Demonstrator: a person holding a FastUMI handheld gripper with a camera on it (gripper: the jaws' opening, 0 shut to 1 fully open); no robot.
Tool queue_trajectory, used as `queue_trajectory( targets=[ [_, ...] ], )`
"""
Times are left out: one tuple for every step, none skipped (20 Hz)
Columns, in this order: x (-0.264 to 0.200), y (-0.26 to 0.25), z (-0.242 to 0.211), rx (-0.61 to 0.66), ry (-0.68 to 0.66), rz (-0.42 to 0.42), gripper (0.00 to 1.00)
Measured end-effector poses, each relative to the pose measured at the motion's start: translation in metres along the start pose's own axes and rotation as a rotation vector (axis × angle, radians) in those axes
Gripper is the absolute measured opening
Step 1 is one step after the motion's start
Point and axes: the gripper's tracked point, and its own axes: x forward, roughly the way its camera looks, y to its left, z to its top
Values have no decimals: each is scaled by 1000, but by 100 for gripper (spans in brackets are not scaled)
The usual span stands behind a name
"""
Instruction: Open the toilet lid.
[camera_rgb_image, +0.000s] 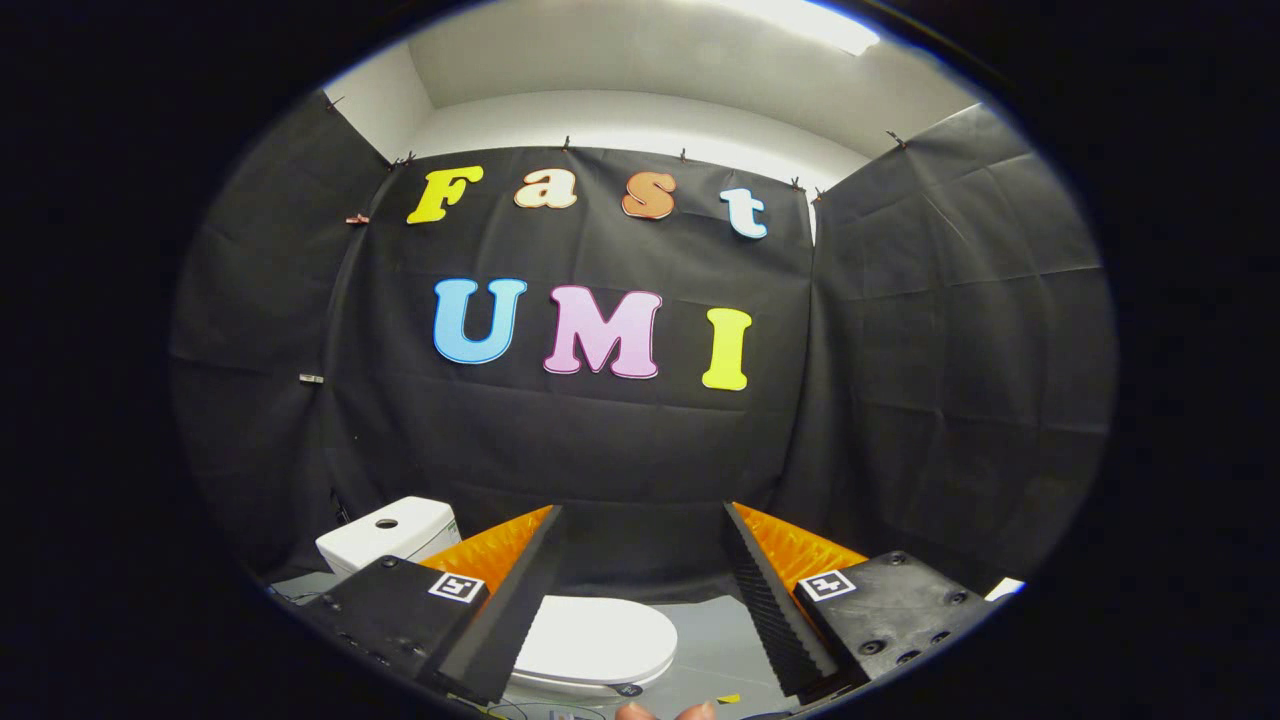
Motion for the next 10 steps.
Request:
queue_trajectory(
  targets=[
    [2,1,1,-1,-5,-3,98],
    [2,1,1,-1,-12,-3,98],
    [3,1,1,0,-19,-3,98],
    [5,2,0,3,-25,0,98],
    [8,4,-2,9,-29,3,98],
    [10,6,-5,14,-33,9,98],
    [13,8,-10,19,-37,11,98],
    [17,9,-13,18,-46,11,98],
    [19,10,-20,12,-51,12,98],
    [23,11,-28,2,-53,13,98]
  ],
)
